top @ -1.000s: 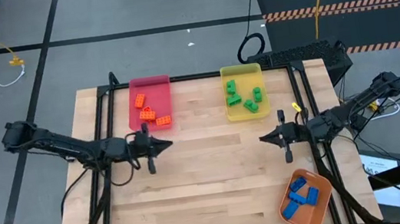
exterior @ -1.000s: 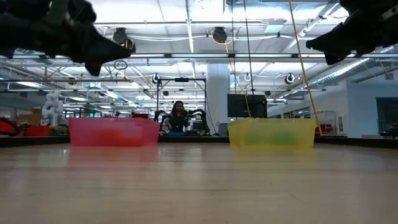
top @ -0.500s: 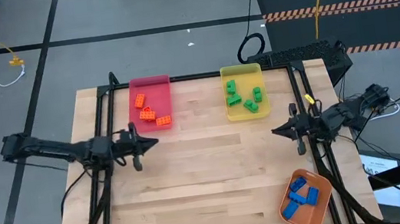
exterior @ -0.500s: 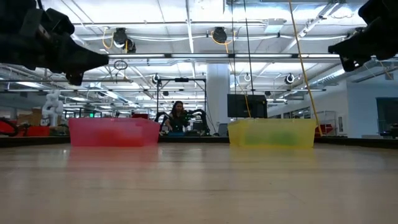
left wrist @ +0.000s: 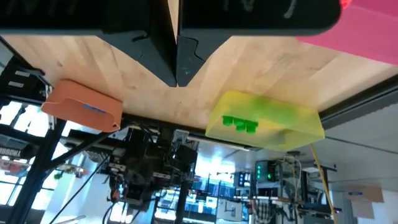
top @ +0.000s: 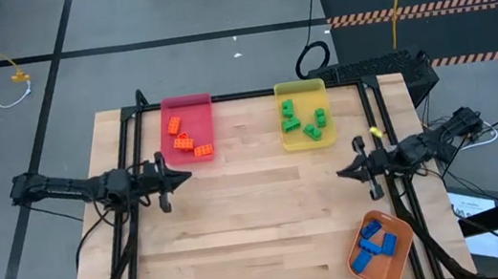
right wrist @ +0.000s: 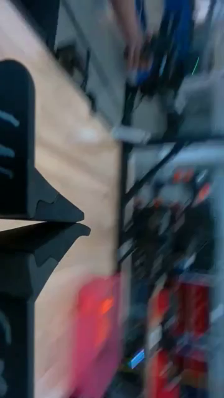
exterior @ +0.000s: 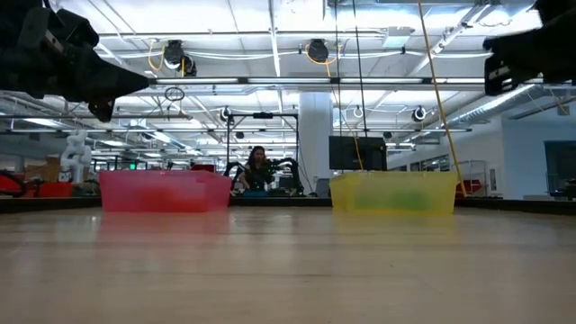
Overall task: Sort & place blocks by color
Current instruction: Return to Home Position
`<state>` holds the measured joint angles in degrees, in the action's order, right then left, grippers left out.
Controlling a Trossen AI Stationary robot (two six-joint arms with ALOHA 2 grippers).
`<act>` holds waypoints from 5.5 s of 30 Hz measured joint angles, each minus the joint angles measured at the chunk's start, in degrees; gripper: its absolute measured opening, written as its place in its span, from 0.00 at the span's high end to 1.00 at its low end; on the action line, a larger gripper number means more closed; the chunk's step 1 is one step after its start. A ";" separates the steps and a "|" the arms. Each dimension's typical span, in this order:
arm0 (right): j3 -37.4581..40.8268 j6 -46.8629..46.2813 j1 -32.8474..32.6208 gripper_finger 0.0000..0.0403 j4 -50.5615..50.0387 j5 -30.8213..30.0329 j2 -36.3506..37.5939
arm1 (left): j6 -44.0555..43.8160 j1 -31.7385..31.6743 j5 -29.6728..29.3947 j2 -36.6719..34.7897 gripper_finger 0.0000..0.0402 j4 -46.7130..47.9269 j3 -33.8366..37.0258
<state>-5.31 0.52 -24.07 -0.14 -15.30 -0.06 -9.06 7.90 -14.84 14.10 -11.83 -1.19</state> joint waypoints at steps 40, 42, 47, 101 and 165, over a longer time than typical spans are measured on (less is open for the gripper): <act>4.41 -1.52 19.52 1.00 1.02 15.74 -0.48 | 10.17 6.15 -0.43 0.14 0.99 1.72 0.57; 4.41 -1.78 19.52 1.00 0.98 15.70 -0.48 | 10.95 5.35 -0.03 0.08 0.99 0.99 0.57; 4.43 -2.58 19.52 1.00 0.94 15.66 -0.63 | 10.91 1.93 4.62 0.10 0.99 1.24 0.57; 4.03 -3.95 19.52 1.00 3.38 15.31 -2.62 | 8.92 -5.35 7.27 -10.41 0.99 11.23 -0.42; 4.03 -3.94 19.52 1.00 3.69 15.37 -2.62 | 8.83 -5.35 7.27 -10.41 0.99 11.23 -0.42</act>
<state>-1.28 -3.42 -4.56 3.55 0.08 -2.68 -0.23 2.55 -7.57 3.68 -0.60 -1.61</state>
